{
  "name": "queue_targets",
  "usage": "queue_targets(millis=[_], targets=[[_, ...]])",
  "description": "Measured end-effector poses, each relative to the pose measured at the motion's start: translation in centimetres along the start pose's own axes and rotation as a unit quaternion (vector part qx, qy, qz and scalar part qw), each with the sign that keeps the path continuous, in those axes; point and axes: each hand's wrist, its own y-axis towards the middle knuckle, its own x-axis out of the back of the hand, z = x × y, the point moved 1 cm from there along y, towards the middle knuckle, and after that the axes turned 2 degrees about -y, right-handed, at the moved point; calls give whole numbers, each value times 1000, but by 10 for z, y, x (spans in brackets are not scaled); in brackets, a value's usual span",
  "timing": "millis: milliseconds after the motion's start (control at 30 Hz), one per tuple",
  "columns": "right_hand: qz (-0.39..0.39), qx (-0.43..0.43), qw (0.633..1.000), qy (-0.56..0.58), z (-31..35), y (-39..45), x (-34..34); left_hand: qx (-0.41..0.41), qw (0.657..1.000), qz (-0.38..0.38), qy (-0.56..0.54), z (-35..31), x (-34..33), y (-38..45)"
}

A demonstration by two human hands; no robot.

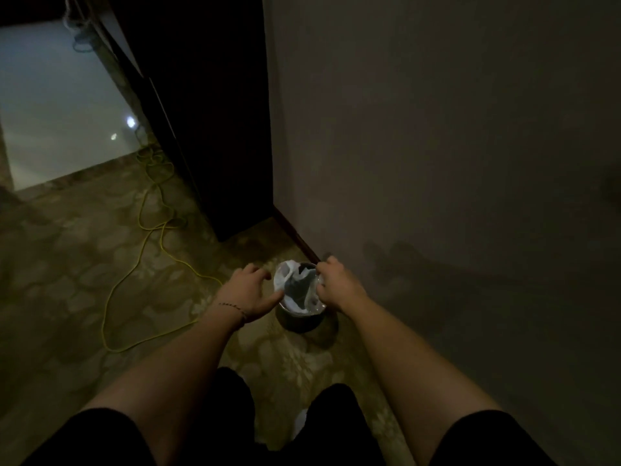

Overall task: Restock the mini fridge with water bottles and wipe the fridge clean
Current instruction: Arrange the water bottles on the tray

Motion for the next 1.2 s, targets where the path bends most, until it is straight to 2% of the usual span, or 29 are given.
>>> queue_targets(millis=[300, 433, 533, 667, 833, 1033, 1200], targets=[[32, -35, 999, -26, -63, 195, -175, -9, 999, 27, 37, 102, -158, 175], [55, -49, 997, -26, -77, 234, -229, -9, 999, 36, 36, 136, -207, 203], [60, -55, 997, -16, -77, 232, -230, -7, 998, 46, 33, 143, -213, 200], [51, -62, 997, -14, -68, 204, -188, -17, 998, 54, 34, 119, -176, 187], [30, -75, 997, 6, -45, 145, -95, -42, 997, 63, 32, 63, -90, 154], [-1, -72, 997, 20, -26, 47, 36, -72, 995, 60, 41, -30, 34, 96], [-41, -107, 993, 23, -27, -38, 142, -123, 990, 52, 48, -121, 128, 52]])
